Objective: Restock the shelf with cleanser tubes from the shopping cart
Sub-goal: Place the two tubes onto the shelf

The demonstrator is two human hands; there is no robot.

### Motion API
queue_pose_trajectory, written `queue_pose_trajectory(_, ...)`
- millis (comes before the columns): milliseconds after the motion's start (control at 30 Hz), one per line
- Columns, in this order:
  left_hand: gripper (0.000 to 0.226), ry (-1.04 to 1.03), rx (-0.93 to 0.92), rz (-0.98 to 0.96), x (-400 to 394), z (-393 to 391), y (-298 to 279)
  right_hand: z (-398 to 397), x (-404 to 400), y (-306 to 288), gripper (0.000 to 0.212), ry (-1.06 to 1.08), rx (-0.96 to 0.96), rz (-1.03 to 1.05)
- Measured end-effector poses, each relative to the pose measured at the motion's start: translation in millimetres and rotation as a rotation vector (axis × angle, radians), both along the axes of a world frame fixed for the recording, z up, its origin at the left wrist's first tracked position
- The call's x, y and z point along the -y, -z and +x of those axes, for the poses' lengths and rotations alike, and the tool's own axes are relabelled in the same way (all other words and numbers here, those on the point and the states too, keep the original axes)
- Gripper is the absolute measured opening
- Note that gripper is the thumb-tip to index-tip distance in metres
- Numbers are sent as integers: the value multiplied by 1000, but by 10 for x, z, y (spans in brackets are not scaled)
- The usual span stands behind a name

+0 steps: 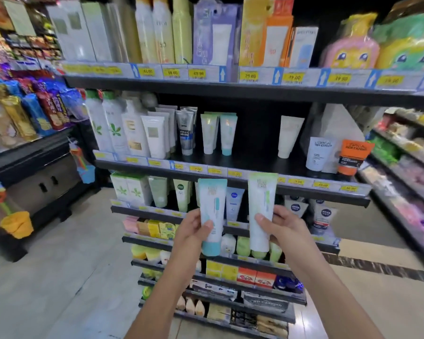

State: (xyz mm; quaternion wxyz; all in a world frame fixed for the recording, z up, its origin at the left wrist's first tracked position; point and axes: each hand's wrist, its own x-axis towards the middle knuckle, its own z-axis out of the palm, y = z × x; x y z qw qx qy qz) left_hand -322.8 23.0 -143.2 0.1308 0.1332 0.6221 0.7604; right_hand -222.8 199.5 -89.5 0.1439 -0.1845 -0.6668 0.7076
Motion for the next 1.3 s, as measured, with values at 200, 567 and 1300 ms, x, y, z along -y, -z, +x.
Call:
queue_pose_trajectory(200, 23, 37, -82, -7, -89, -572, -176, -770, -141, -362, 29, 67, -117, 92)
queue_pose_trajectory(567, 30, 24, -221, -186, -120, -1423, -167, -2719, -470, -433, 40, 4, -169, 434)
queue_pose_trajectory(1300, 34, 38, -342, -16, -339, -1839, -452, -3620, -529, 31, 34, 44, -39, 651)
